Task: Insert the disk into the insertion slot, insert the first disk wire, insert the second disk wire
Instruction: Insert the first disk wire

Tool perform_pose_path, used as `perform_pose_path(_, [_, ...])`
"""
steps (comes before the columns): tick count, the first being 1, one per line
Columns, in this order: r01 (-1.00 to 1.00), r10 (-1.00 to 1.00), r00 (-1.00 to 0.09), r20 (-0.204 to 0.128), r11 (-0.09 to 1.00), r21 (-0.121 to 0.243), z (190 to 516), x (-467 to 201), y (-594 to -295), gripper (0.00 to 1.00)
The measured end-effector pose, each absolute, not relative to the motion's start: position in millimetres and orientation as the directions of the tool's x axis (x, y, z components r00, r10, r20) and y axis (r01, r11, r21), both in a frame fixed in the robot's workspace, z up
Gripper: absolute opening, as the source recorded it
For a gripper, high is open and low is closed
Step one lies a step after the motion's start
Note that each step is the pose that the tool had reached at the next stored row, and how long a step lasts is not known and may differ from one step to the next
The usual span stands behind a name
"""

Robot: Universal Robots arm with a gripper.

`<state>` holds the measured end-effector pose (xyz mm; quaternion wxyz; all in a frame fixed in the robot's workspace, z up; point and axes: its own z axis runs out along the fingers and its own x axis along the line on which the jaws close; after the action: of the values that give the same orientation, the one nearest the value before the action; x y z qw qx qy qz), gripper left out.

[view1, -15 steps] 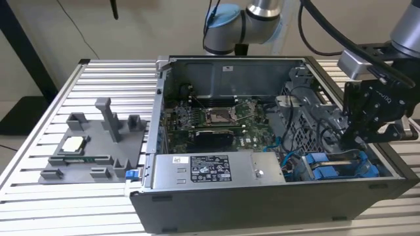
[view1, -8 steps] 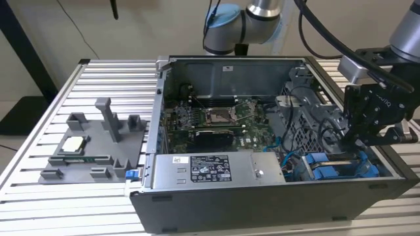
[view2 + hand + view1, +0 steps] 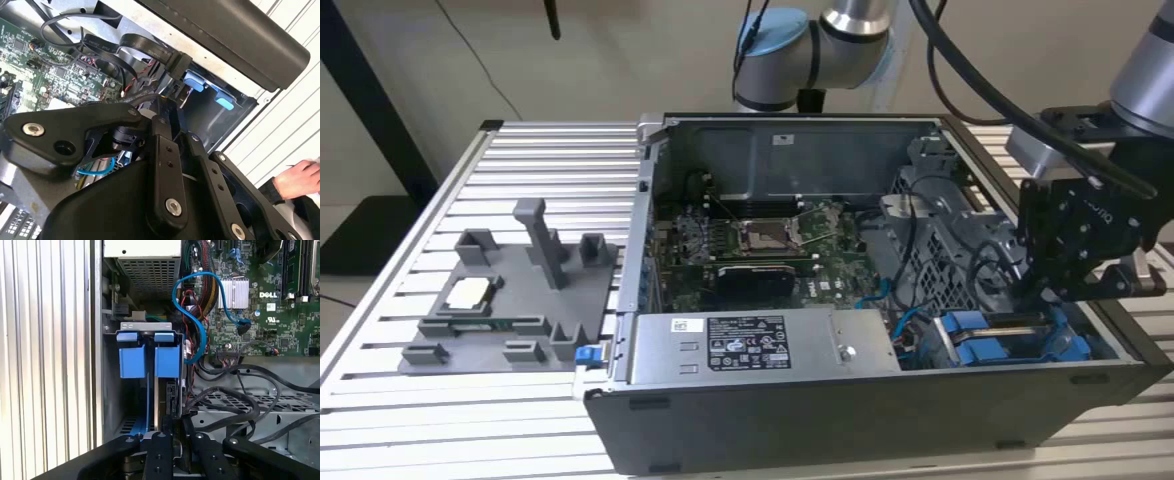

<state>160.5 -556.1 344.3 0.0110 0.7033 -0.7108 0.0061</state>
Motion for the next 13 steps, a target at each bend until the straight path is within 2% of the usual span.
perform_pose_path(13, [-1.000,-1.000,-0.011,0.024,0.011,0.007,336.8,163.1,-556.1,0.19])
